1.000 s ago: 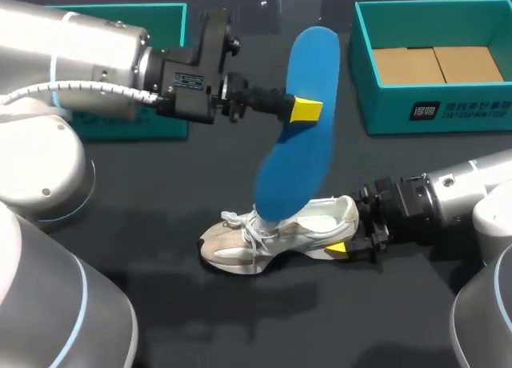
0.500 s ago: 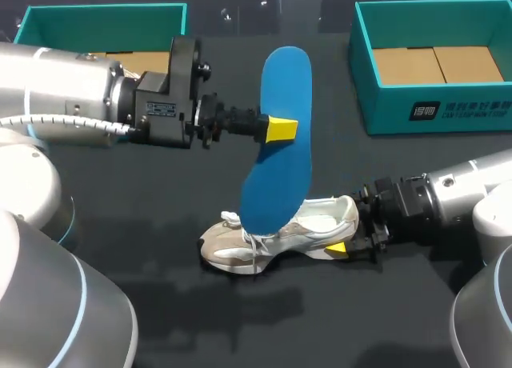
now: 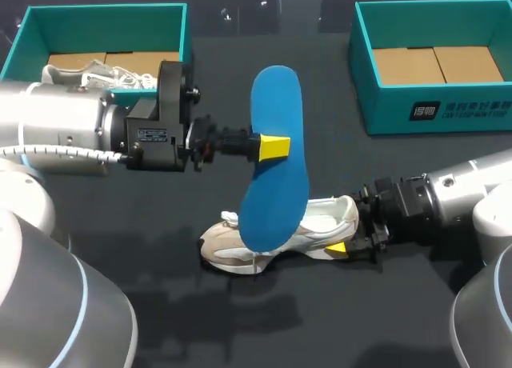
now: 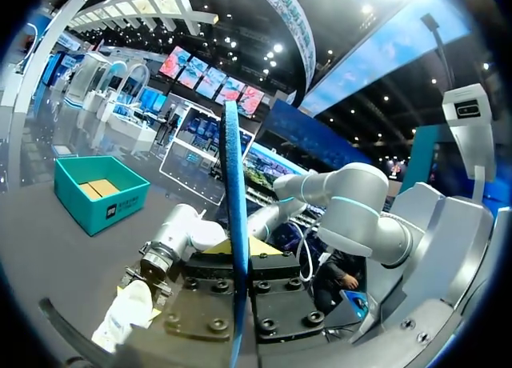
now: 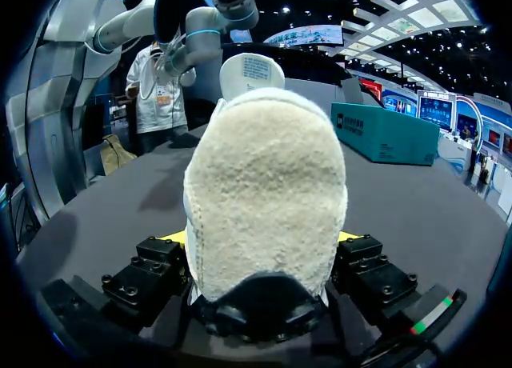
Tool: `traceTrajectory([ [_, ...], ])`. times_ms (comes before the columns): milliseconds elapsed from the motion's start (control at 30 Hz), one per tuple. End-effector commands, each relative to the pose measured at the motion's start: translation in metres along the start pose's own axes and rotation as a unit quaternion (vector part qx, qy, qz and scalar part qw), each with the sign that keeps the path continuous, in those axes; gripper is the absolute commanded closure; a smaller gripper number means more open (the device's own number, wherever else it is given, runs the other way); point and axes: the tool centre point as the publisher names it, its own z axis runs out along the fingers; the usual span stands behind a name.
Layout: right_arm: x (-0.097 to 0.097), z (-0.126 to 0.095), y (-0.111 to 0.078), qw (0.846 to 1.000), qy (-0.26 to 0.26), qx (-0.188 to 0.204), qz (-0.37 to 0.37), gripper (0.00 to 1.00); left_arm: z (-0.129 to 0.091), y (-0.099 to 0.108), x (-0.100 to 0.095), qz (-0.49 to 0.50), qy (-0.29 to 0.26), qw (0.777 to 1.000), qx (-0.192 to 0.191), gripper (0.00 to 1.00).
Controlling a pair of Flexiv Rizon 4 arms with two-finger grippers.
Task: Take the shoe out of the shoebox, open the shoe tongue, remove and reinsert the insole, then place the shoe into the shoebox
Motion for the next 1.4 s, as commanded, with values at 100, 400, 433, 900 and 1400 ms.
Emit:
traceTrajectory([
  [100,0.001,0.001,-0.001,1.000,-0.001,0.001,0.000,1.00,-0.001,0.005,0.003,0.001,-0.002,1.000,0.009,1.00],
  [400,0.001,0.001,-0.001,1.000,-0.001,0.001,0.000,1.00,-0.001,0.005,0.003,0.001,-0.002,1.000,0.009,1.00],
  [433,0.001,0.001,-0.001,1.000,-0.001,0.001,0.000,1.00,-0.001,0.005,0.003,0.001,-0.002,1.000,0.009,1.00],
  [900,0.000,-0.014,0.000,0.999,0.006,0.043,0.025,0.00,-0.001,0.005,0.003,0.001,-0.002,1.000,0.009,1.00],
  [1400,0.010,-0.046,0.015,0.967,0.035,0.242,0.067,0.00,-0.001,0.005,0.003,0.001,-0.002,1.000,0.009,1.00],
])
